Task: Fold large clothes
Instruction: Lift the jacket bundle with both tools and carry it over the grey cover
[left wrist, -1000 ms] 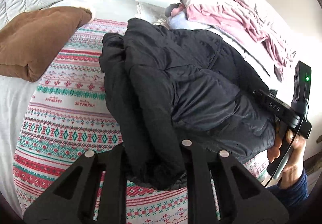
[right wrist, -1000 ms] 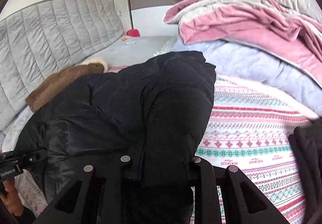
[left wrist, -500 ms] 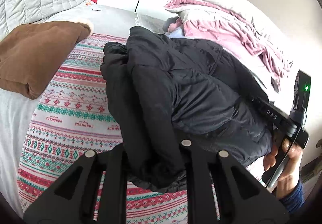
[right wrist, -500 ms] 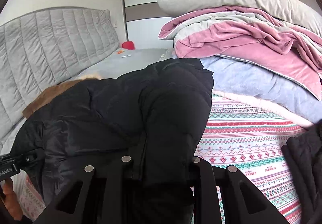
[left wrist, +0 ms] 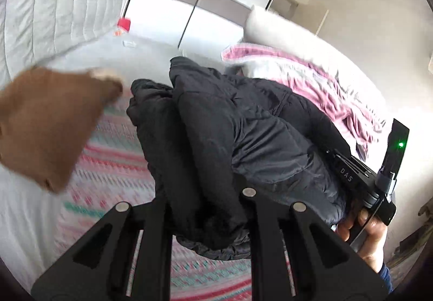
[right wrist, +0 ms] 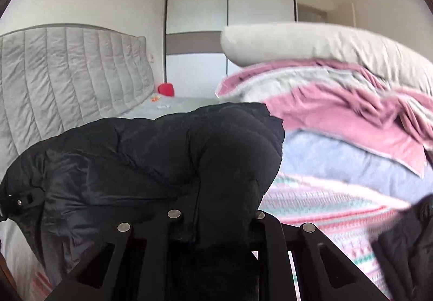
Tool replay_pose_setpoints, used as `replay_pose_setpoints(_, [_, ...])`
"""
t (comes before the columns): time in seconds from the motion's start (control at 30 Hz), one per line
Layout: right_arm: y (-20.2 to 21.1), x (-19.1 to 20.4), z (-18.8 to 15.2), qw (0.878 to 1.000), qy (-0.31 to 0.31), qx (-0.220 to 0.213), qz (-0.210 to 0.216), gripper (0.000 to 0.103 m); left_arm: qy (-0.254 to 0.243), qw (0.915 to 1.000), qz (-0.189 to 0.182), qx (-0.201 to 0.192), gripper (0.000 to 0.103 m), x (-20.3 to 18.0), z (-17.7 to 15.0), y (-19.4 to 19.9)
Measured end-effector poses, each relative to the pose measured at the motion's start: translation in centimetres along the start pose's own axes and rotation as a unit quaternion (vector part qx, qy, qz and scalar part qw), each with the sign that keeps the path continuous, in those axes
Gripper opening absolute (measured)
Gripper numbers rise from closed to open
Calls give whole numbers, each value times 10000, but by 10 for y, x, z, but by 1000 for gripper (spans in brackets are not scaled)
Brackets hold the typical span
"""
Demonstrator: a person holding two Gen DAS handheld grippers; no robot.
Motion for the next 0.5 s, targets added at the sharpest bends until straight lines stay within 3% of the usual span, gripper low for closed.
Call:
replay_pose_setpoints(0.1, [0, 40, 48, 9993, 107, -339, 113, 16, -80, 9995, 53, -294, 15, 19, 43, 20])
replay_pose_setpoints(0.33, [5, 173, 148, 9891, -65, -1204, 840, 16, -334, 9913, 691, -1072, 16, 99, 168, 102])
replay_pose_setpoints(0.43, [-7, 242, 148, 9862, -146, -1166, 1167, 16, -144, 9855, 1123, -1261, 18, 164, 191, 128])
replay_pose_setpoints(0.5, [-27, 284, 129, 9855, -234, -860, 1442, 16, 119, 9839, 1440, -1049, 19, 219, 176, 127])
Point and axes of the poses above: each gripper's, at about its wrist camera, not at the fingertips, and y roughly against the way its jaws point, x to its left, z to its top, the point moved 10 cm from there along -y, roughly the way its jaws point, and after that the axes turned 11 degrees about -z, right-handed, at the moved point
